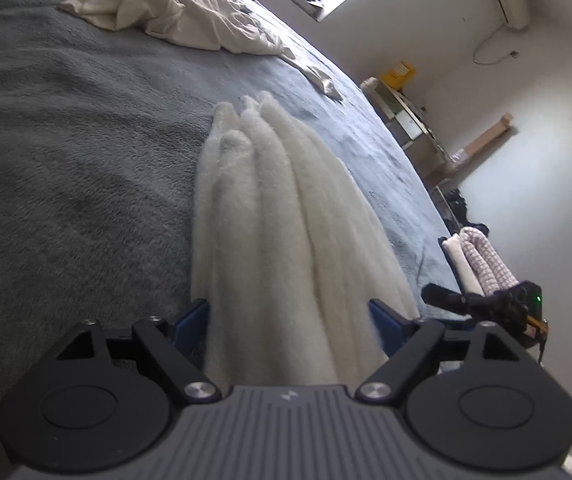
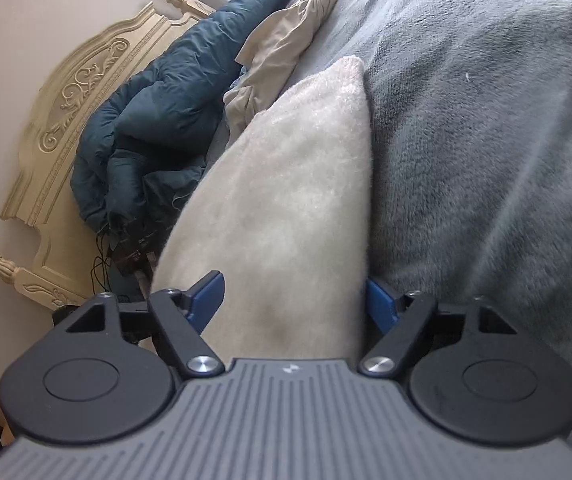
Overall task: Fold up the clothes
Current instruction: 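Close the left tool on the fleece end while the right tool closes beside it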
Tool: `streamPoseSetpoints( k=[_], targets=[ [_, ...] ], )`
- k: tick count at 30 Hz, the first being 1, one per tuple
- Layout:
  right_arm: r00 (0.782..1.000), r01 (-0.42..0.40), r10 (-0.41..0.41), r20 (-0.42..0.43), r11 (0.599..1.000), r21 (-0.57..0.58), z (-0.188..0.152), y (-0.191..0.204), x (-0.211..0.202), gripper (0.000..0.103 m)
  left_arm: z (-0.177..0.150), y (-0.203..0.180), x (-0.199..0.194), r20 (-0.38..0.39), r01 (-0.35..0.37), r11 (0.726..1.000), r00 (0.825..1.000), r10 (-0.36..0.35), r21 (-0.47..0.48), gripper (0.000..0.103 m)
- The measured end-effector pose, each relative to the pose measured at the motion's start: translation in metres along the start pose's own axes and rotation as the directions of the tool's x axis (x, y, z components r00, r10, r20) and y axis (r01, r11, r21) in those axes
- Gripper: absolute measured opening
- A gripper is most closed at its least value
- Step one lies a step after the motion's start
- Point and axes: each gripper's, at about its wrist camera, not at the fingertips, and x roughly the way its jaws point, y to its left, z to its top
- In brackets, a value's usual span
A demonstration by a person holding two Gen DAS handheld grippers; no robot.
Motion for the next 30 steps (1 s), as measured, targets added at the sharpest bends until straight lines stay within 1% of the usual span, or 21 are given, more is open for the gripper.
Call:
streamPoseSetpoints(
  k=[2, 5, 10, 14, 16, 18, 20, 22, 26, 29, 30],
  targets=[
    [1.0, -0.005, 0.005, -0.006, 1.0, 0.01, 0.006, -0.001, 0.008, 0.076, 0.008, 0.004, 0.007, -0.015, 0.024, 1.0, 1.0, -0.023, 0.011, 0.086],
    [0.999, -0.023, 0.024, -0.023, 0.999, 0.031, 0.019, -0.003, 0.023, 0.076, 0.027, 0.01, 0.019, -0.042, 0.056, 0.998, 0.998, -0.057, -0.008, 0.086],
    [0.994, -0.087, 0.091, -0.056, 0.994, 0.062, 0.042, -0.013, 0.044, 0.077, 0.054, 0.011, 0.048, -0.118, 0.093, 0.996, 0.989, -0.091, 0.007, 0.085],
    [0.984, -0.151, 0.156, -0.091, 0.987, 0.056, 0.058, -0.017, 0.062, 0.078, 0.065, 0.01, 0.068, -0.164, 0.112, 0.993, 0.981, -0.104, 0.039, 0.086],
    [0.972, -0.194, 0.199, -0.125, 0.98, 0.054, 0.065, -0.02, 0.071, 0.078, 0.066, 0.012, 0.071, -0.181, 0.133, 0.991, 0.976, -0.124, 0.035, 0.086],
    [0.956, -0.228, 0.236, -0.172, 0.971, 0.065, 0.072, -0.023, 0.075, 0.078, 0.064, 0.015, 0.068, -0.197, 0.147, 0.989, 0.97, -0.14, 0.022, 0.084],
    [0.935, -0.248, 0.26, -0.24, 0.965, 0.081, 0.078, -0.024, 0.075, 0.077, 0.063, 0.013, 0.065, -0.217, 0.145, 0.989, 0.967, -0.137, 0.019, 0.083],
    [0.913, -0.265, 0.284, -0.293, 0.959, 0.103, 0.082, -0.026, 0.073, 0.077, 0.063, 0.01, 0.062, -0.24, 0.125, 0.992, 0.963, -0.119, 0.009, 0.082],
    [0.886, -0.291, 0.322, -0.333, 0.946, 0.142, 0.075, -0.029, 0.061, 0.077, 0.064, 0.003, 0.059, -0.286, 0.092, 0.996, 0.954, -0.093, -0.017, 0.082],
    [0.868, -0.29, 0.353, -0.35, 0.932, 0.218, 0.065, -0.036, 0.053, 0.074, 0.067, 0.004, 0.064, -0.307, 0.071, 0.995, 0.947, -0.09, -0.073, 0.081],
    [0.862, -0.282, 0.353, -0.364, 0.931, 0.233, 0.064, -0.036, 0.053, 0.074, 0.067, 0.002, 0.067, -0.314, 0.062, 0.995, 0.946, -0.083, -0.077, 0.081]
  ],
)
